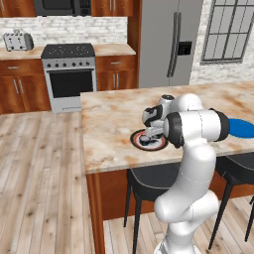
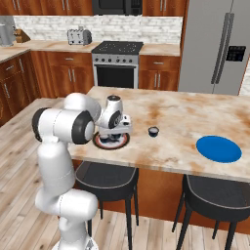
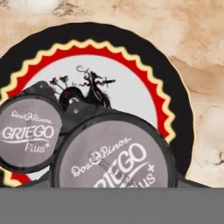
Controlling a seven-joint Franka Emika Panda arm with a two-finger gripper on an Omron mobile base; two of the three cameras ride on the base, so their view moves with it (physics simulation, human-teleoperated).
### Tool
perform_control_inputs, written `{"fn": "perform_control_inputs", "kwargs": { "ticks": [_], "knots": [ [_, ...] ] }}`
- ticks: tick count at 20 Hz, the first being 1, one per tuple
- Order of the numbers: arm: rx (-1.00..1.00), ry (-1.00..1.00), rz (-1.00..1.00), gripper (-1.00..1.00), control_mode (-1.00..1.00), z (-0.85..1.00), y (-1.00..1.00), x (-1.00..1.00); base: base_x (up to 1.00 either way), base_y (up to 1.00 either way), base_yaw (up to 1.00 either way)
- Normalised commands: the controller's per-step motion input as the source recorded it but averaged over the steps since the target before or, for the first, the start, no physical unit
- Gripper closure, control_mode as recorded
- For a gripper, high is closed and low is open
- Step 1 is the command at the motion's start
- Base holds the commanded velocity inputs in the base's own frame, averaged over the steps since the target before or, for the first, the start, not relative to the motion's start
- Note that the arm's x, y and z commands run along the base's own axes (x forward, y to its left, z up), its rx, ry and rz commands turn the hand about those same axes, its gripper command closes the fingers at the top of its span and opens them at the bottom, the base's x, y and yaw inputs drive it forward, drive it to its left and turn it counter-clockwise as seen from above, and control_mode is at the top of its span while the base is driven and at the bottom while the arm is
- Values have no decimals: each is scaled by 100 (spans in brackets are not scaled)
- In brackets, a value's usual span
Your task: Place two yogurt containers on each plate.
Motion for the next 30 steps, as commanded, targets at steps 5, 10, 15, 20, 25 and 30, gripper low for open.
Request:
{"fn": "perform_control_inputs", "kwargs": {
  "ticks": [5, 10, 15, 20, 25, 30],
  "knots": [
    [0, 0, 0, 100, -100, -39, 0, 1, 0, 0, 0],
    [0, 0, 0, -100, -100, 0, 0, 0, 0, 0, 0],
    [0, 0, 0, -100, -100, 1, 0, 0, 0, 0, 0],
    [0, 0, 0, -100, -100, 18, 0, -2, 0, 0, 0],
    [1, -3, -1, -100, -100, 47, -3, -25, 0, 0, 0],
    [8, -5, -10, -100, -100, 60, -36, -18, 0, 0, 0]
  ]
}}
